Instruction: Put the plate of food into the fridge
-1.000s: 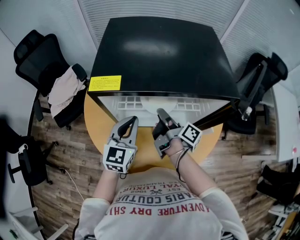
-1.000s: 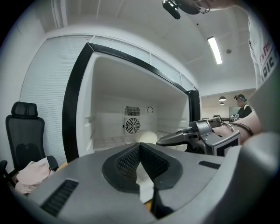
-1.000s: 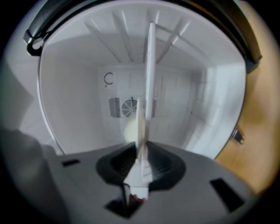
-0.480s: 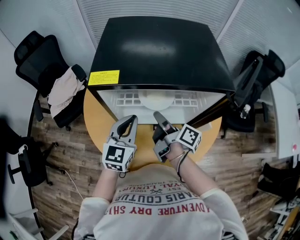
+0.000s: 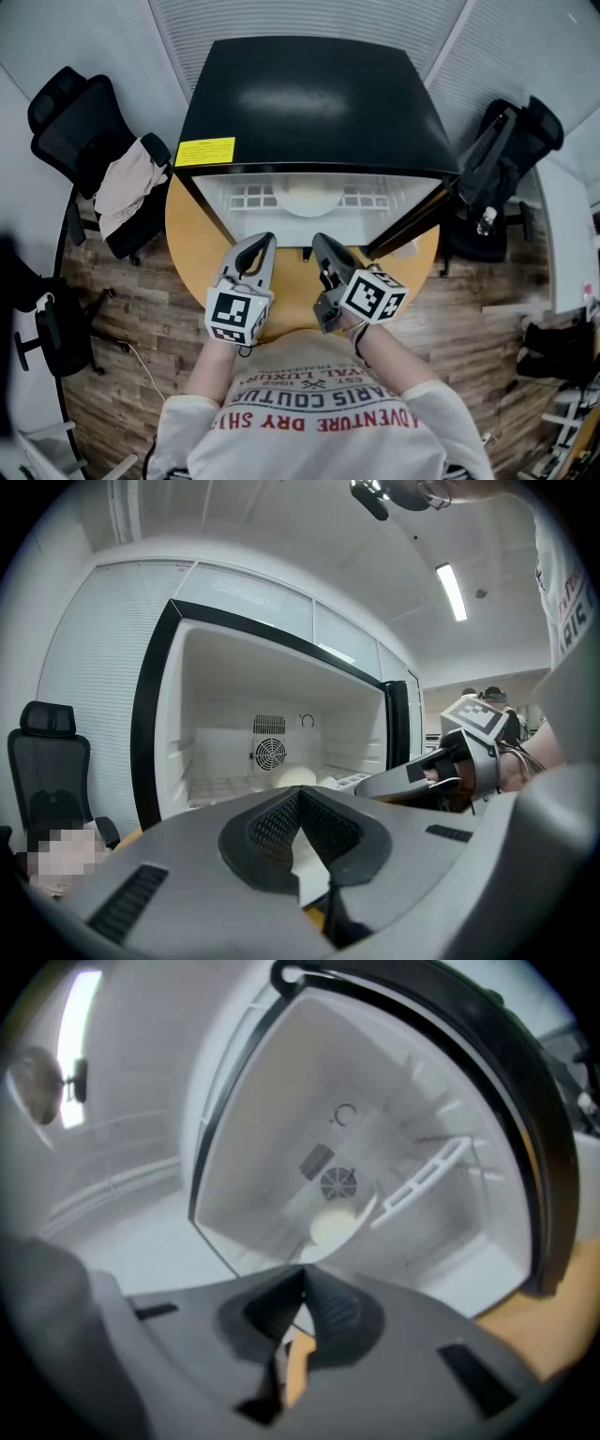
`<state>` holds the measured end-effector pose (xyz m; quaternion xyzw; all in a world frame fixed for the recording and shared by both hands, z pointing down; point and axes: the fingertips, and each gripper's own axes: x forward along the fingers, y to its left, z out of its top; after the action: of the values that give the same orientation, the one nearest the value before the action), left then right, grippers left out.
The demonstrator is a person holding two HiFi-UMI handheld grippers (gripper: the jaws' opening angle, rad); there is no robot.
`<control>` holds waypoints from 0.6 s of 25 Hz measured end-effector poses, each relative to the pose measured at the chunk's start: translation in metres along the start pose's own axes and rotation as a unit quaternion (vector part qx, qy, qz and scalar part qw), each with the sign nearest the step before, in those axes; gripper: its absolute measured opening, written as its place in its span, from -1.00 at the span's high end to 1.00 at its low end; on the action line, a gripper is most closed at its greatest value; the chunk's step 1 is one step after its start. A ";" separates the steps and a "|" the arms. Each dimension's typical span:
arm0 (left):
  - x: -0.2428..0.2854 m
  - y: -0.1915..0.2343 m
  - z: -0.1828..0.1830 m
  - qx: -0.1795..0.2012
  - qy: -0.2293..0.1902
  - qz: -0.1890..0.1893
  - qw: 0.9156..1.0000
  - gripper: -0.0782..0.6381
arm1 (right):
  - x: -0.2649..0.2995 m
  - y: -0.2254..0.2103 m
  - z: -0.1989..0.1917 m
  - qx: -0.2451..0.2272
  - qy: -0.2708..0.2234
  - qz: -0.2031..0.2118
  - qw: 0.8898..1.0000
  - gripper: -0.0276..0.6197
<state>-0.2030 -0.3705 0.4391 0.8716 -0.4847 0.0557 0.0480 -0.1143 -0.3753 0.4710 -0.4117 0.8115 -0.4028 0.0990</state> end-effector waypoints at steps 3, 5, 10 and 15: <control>-0.001 0.001 -0.001 -0.002 0.001 0.002 1.000 0.71 | -0.008 0.010 0.008 -0.142 -0.008 -0.009 0.990 0.83; -0.002 0.000 -0.001 -0.002 0.001 0.001 1.000 0.71 | -0.012 0.018 0.013 -0.240 -0.014 -0.015 0.970 0.82; -0.004 -0.001 -0.001 -0.003 -0.001 -0.002 1.000 0.71 | -0.020 0.033 0.016 -0.359 -0.022 -0.005 0.933 0.82; -0.006 -0.003 -0.002 -0.001 0.001 -0.006 1.000 0.71 | -0.026 0.037 0.011 -0.416 -0.003 0.003 0.909 0.83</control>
<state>-0.2037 -0.3637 0.4403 0.8746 -0.4791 0.0552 0.0499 -0.1138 -0.3502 0.4320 -0.4145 0.9063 -0.0268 -0.0780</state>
